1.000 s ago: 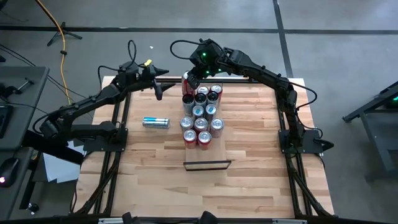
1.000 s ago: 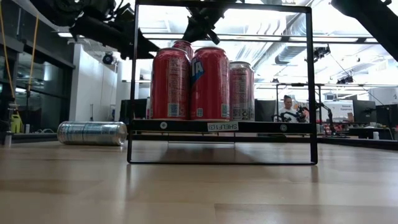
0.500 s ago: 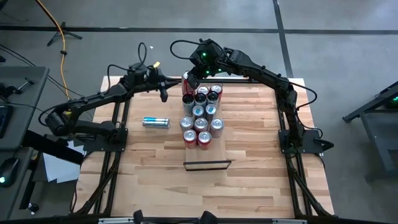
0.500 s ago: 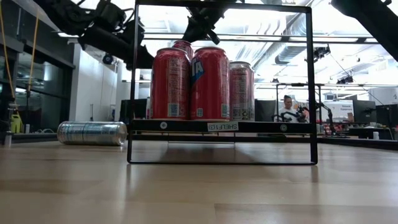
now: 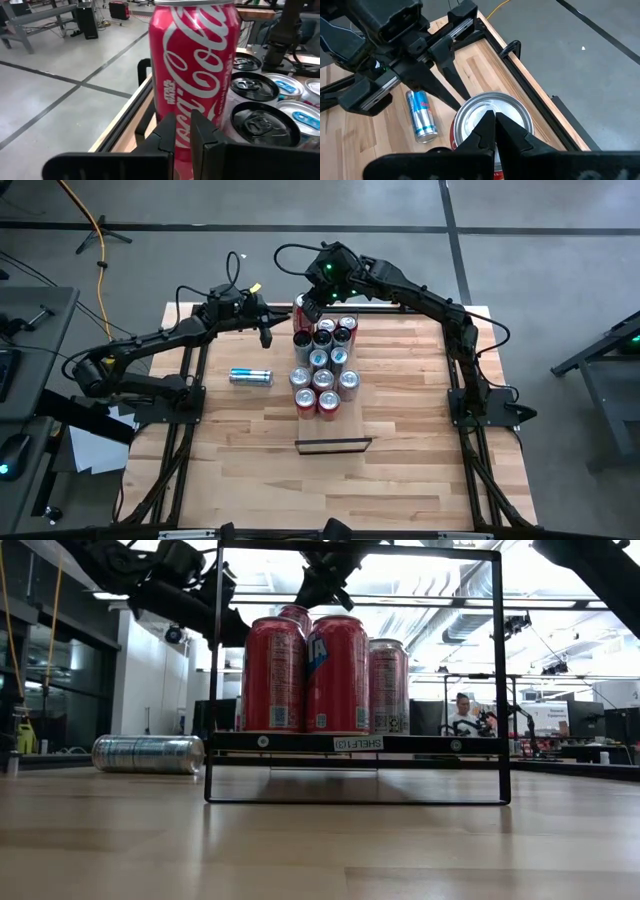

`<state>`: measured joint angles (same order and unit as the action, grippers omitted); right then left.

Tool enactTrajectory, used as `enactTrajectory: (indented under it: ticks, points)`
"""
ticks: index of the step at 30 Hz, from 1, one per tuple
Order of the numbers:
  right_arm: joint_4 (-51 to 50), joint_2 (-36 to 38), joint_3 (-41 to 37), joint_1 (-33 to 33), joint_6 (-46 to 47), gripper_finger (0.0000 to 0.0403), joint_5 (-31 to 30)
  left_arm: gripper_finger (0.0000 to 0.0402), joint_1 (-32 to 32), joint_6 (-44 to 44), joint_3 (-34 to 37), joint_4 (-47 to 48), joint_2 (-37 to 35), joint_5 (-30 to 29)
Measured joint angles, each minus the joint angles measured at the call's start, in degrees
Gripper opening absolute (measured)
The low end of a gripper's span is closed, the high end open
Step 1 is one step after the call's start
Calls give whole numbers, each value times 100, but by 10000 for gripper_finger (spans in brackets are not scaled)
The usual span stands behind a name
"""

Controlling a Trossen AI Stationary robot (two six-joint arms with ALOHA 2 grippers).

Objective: Place canned beverage on shelf
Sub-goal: Stack the red soda can on the top of the red soda can

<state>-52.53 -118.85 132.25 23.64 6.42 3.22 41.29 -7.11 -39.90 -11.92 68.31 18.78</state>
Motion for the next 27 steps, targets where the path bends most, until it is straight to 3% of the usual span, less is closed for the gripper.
enactTrajectory:
  ticks: [12, 27]
  points:
    - [6, 2, 0, 0, -17, 0, 4, 0, -163, 3, 0, -1, 397, -70]
    - [190, 4, 2, -4, -345, 0, 313, 0, -157, -4, 0, 15, 402, -108]
